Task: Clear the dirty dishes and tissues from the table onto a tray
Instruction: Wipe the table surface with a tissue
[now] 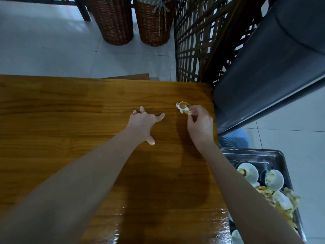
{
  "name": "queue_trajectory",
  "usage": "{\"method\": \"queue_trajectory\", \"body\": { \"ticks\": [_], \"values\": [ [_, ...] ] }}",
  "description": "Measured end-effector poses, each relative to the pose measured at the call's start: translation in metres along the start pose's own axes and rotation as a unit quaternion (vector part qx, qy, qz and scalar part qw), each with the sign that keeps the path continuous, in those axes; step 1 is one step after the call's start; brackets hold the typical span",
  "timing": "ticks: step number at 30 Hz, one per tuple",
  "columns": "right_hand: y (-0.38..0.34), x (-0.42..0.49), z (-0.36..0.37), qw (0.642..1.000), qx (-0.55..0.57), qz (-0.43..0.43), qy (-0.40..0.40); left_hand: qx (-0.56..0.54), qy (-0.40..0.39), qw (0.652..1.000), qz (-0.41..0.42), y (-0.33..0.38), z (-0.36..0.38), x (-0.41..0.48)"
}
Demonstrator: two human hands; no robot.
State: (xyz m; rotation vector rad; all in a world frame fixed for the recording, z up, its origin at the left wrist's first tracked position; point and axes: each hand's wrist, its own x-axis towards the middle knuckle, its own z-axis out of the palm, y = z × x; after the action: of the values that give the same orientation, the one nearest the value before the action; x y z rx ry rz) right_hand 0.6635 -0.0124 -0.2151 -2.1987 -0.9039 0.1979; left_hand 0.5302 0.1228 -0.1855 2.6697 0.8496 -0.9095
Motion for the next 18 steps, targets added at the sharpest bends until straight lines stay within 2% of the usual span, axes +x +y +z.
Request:
{"method": "queue_trajectory", "body": {
  "ticks": [3, 9, 18],
  "values": [
    [0.000, -0.001, 0.001, 0.999, -0.007, 0.029, 0.022, -0.002, -0.007, 1.000, -0.004, 0.001, -0.001, -0.001],
    [-0.009, 0.011, 0.016, 0.996, -0.067, 0.063, 0.015, -0.012, -0.042, 0.999, -0.014, 0.002, -0.006, 0.001],
    [-0.020, 0.024, 0.029, 0.992, -0.095, 0.080, 0.019, 0.003, -0.023, 1.000, -0.007, 0.002, -0.003, 0.003]
  ]
}}
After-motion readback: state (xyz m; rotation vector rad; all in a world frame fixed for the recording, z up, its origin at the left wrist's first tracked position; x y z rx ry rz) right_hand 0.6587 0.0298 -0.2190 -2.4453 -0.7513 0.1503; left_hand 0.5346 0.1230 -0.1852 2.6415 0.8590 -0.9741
